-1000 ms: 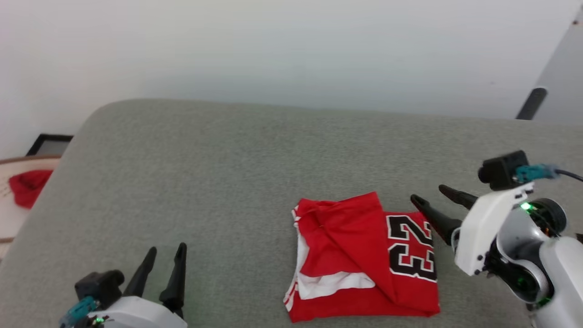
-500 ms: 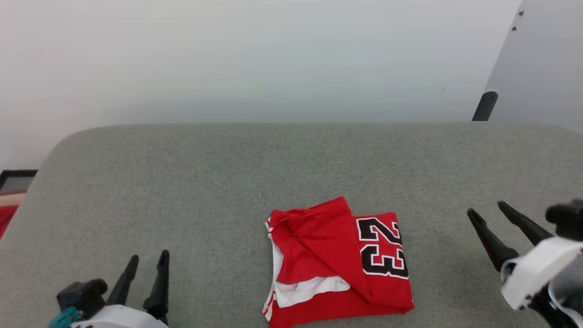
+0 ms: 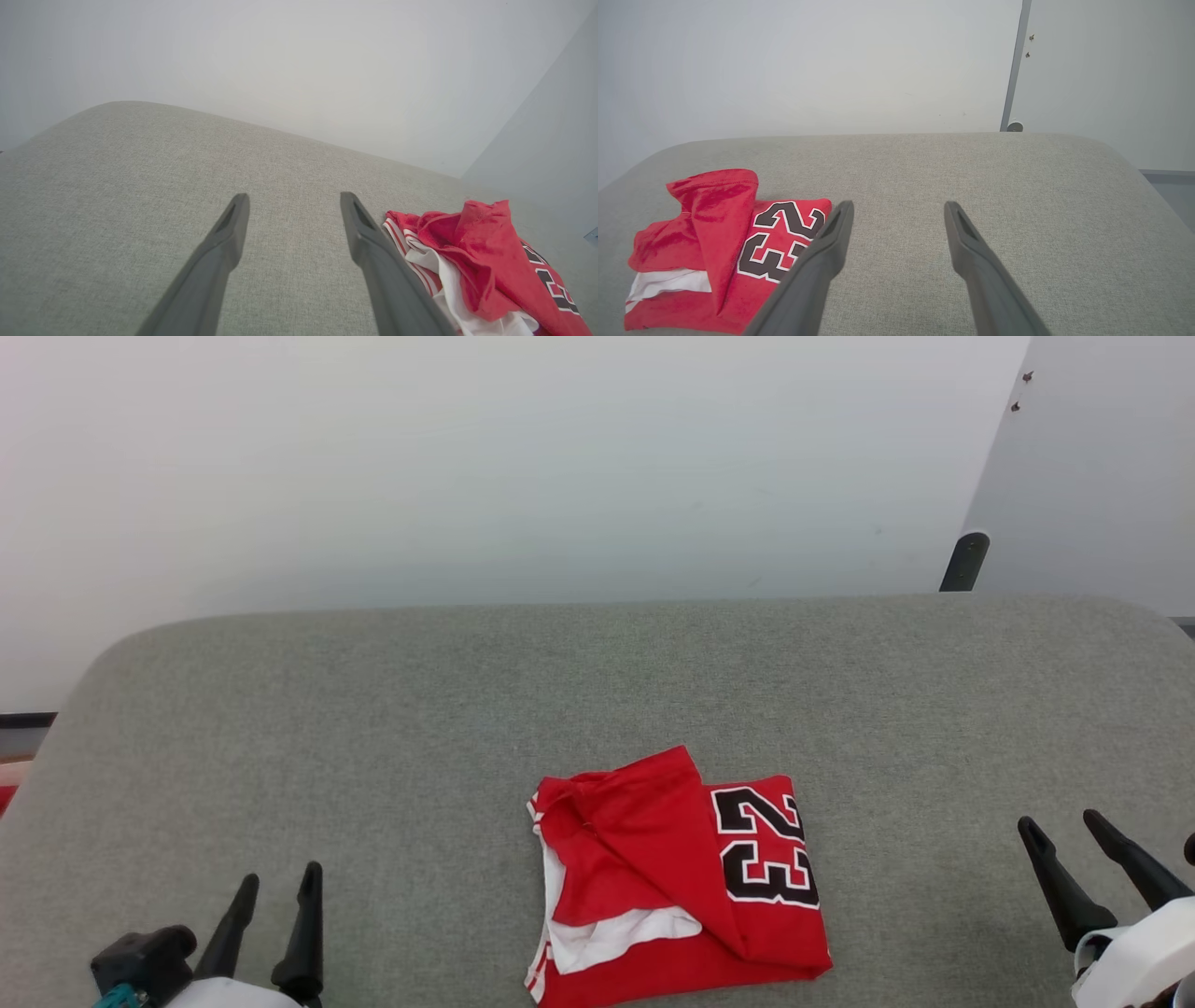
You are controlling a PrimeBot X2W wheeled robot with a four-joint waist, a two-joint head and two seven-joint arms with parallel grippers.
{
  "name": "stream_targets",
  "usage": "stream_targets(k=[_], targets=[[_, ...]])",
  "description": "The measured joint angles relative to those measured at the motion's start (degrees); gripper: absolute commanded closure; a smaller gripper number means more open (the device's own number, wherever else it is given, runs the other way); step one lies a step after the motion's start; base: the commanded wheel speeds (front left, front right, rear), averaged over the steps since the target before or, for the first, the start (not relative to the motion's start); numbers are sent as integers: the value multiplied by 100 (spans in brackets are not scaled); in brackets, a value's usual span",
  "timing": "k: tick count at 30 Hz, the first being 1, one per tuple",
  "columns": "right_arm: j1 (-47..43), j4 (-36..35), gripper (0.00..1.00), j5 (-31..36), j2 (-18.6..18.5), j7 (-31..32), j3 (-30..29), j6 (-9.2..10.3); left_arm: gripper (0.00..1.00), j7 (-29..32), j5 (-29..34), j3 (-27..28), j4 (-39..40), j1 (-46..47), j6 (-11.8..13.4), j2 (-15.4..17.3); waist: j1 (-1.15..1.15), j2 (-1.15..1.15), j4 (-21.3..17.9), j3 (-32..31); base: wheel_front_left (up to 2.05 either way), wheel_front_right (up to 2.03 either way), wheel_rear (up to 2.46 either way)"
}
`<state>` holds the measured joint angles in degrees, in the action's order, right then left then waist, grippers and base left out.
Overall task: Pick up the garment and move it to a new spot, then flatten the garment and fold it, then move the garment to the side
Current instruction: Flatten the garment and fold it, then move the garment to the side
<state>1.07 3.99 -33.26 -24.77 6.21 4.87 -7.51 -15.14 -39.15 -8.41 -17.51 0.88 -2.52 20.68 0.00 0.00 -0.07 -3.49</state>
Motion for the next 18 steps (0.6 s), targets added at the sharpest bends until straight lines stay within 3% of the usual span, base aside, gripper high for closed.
stream_targets(k=[18], targets=[[-62, -158, 0, 108, 158, 271, -71, 0, 0, 0, 347, 122, 124, 32, 0, -49, 0, 0, 313, 3, 0, 0, 0]])
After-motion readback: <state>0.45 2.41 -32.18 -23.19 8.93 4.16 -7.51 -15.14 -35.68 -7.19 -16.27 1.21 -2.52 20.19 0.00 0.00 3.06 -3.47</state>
